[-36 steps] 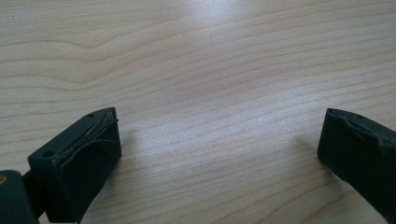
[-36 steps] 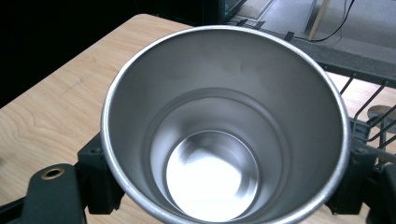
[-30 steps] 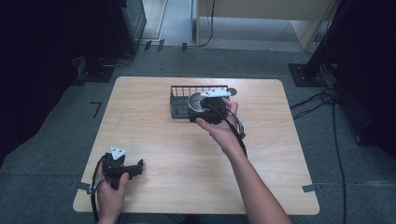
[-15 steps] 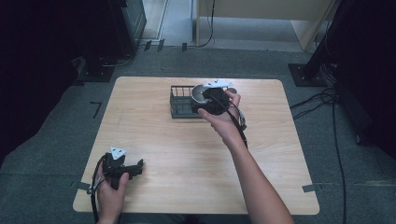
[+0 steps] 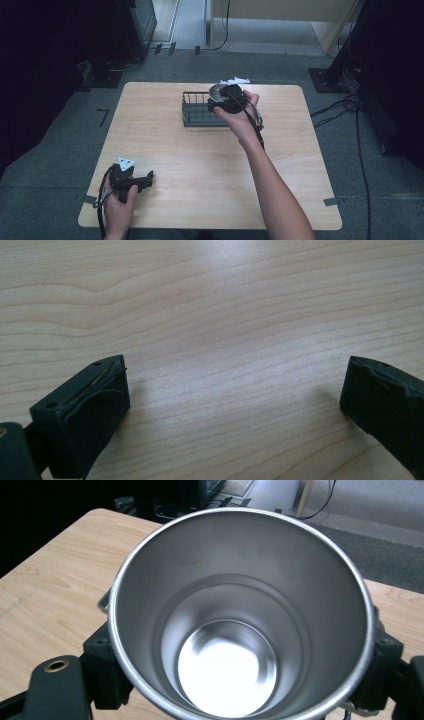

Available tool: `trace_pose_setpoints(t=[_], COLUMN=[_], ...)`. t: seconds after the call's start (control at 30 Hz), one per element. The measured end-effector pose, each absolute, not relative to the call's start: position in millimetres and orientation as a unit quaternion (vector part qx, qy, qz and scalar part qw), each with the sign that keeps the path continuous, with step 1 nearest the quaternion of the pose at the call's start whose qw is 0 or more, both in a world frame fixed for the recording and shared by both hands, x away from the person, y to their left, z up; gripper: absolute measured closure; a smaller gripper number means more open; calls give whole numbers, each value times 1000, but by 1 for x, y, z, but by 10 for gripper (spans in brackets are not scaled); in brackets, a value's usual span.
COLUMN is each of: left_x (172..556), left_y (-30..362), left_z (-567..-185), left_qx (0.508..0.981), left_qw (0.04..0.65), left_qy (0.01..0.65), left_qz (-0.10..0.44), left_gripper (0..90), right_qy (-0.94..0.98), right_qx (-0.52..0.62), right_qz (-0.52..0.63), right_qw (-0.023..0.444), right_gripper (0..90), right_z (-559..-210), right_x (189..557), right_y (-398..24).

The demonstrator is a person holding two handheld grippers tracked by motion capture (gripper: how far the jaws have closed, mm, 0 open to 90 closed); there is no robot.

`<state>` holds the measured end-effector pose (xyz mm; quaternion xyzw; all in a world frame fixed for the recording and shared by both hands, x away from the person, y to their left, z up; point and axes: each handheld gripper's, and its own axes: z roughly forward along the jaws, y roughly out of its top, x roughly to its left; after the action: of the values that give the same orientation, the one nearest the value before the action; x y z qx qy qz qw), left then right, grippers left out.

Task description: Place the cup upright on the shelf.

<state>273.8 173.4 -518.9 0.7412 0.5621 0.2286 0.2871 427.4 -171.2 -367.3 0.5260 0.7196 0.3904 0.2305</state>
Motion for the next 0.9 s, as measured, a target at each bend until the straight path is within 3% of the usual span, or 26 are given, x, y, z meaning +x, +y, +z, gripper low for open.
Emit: trace_pose_setpoints(t=[0.9], left_x=[274], left_y=[173], left_z=[-519], left_qx=[742], left_qw=[290], left_qy=[561], left_qz=[227], left_gripper=[0], right_qy=[708], right_qx=[543], right_qz=[378], right_qw=[246], right_gripper=[182], right_z=[-378], right_x=[464], right_y=[-166])
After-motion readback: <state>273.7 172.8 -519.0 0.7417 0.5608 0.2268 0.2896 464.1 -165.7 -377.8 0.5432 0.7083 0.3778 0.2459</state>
